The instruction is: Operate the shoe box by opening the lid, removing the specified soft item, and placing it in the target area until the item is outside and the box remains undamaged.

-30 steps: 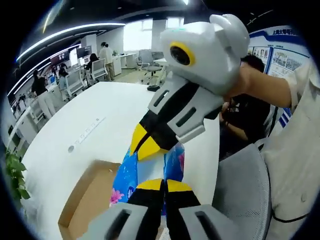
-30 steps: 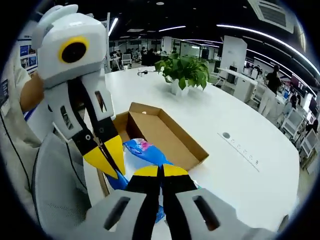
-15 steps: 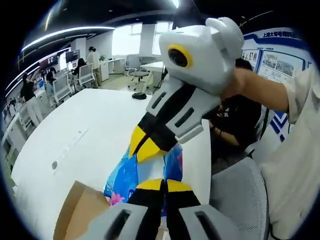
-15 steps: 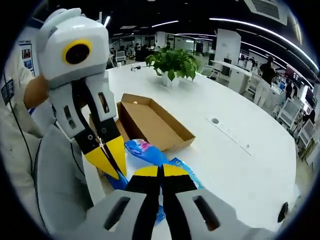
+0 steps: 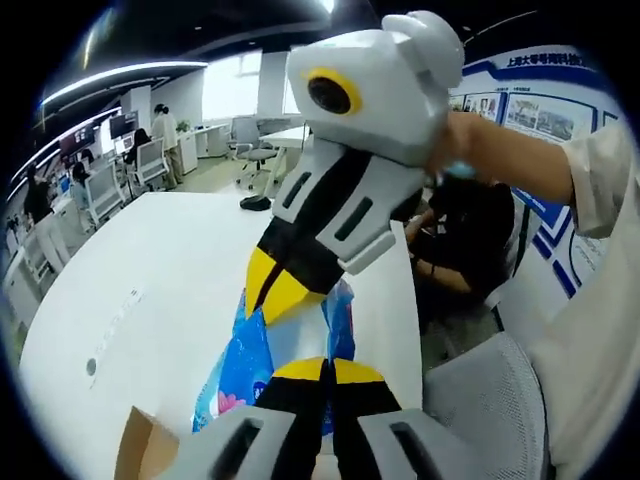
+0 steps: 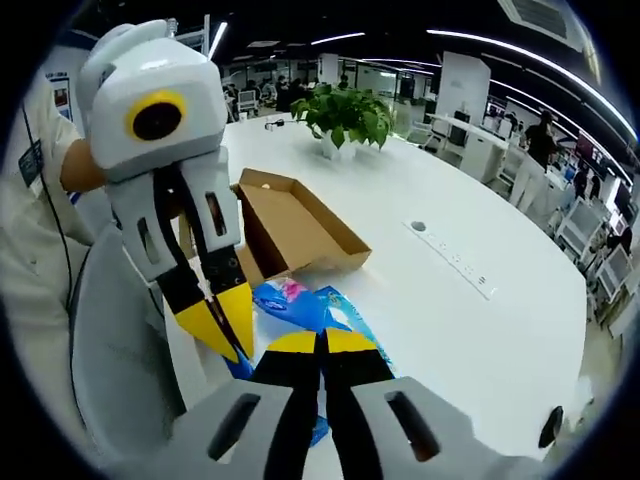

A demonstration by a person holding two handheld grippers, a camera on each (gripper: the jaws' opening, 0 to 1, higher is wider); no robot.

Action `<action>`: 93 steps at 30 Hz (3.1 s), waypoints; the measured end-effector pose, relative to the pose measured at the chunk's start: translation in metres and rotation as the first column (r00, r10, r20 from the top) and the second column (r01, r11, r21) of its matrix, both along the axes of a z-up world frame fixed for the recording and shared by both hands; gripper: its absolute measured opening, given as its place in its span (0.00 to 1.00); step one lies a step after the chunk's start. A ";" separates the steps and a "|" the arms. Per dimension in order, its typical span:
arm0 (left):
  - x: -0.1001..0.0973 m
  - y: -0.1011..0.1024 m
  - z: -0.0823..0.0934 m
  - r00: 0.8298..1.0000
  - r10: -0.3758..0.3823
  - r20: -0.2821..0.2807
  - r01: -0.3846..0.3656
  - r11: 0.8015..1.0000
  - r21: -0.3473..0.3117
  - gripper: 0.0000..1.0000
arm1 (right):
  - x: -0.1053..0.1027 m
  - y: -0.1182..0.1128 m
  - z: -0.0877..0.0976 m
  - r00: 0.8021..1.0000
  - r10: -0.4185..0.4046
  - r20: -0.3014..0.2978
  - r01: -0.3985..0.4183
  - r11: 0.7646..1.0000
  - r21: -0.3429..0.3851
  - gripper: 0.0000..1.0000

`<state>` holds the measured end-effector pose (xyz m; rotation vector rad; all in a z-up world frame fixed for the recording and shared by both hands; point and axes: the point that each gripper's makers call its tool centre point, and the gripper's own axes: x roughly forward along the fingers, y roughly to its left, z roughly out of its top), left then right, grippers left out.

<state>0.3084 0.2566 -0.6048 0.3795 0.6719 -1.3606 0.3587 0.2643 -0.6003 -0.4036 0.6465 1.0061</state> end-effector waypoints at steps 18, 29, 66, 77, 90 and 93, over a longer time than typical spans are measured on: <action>0.020 -0.065 -0.013 0.995 -0.098 -0.036 0.097 0.995 -0.032 0.00 | 0.019 -0.063 -0.015 0.999 0.030 -0.021 -0.032 0.994 -0.101 0.00; 0.031 -0.105 -0.029 0.986 -0.167 -0.025 0.166 0.986 -0.032 0.00 | 0.029 -0.105 -0.033 0.999 -0.016 -0.047 0.008 0.986 -0.168 0.00; 0.058 -0.137 -0.118 0.987 -0.069 -0.144 0.074 0.997 0.030 0.01 | 0.071 -0.159 -0.135 0.992 -0.123 0.037 0.127 0.900 -0.416 0.00; 0.049 -0.141 -0.119 0.983 -0.064 -0.173 0.067 0.998 0.015 0.06 | 0.072 -0.155 -0.136 0.993 -0.113 0.047 0.122 0.892 -0.435 0.00; 0.043 -0.136 -0.109 0.990 -0.083 -0.116 0.086 0.996 0.024 0.18 | 0.061 -0.155 -0.125 0.992 -0.114 0.047 0.123 0.897 -0.425 0.07; 0.043 -0.132 -0.103 0.991 -0.080 -0.110 0.083 0.996 0.019 0.20 | 0.057 -0.152 -0.120 0.993 -0.107 0.055 0.120 0.902 -0.414 0.11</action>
